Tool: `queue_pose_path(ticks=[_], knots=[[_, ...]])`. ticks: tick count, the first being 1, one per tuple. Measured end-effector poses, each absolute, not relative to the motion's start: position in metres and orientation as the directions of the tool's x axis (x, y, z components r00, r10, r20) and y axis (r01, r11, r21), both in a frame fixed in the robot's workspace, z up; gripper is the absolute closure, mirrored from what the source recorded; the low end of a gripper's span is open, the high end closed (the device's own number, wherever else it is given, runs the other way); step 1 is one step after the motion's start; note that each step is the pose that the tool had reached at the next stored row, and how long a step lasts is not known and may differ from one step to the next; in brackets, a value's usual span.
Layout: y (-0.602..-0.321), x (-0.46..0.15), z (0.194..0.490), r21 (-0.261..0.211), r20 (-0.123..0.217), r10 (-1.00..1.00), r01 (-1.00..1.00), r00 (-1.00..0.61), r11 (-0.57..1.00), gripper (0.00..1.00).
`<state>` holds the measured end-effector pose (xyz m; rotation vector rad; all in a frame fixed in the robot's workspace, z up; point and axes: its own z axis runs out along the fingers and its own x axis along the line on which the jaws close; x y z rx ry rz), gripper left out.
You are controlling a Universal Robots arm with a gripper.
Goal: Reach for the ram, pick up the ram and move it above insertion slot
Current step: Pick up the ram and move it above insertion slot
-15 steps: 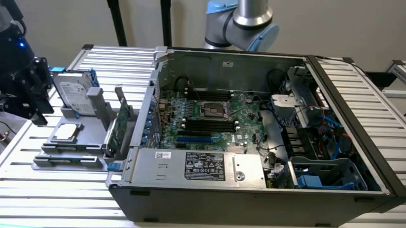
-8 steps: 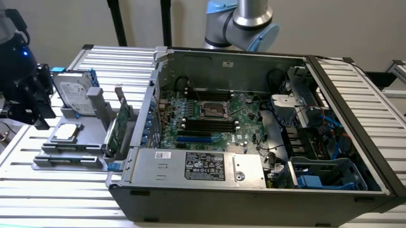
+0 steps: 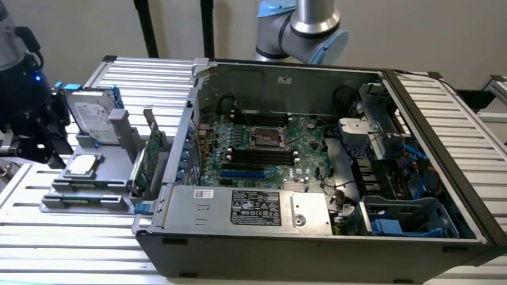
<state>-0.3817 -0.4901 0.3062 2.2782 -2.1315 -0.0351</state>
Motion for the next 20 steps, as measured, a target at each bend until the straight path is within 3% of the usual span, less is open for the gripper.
queue_pose_path(ticks=[20], knots=[[-0.492, -0.382, 0.270, 0.031, -0.002, -0.998, -0.997, 0.067, -0.067, 0.64]])
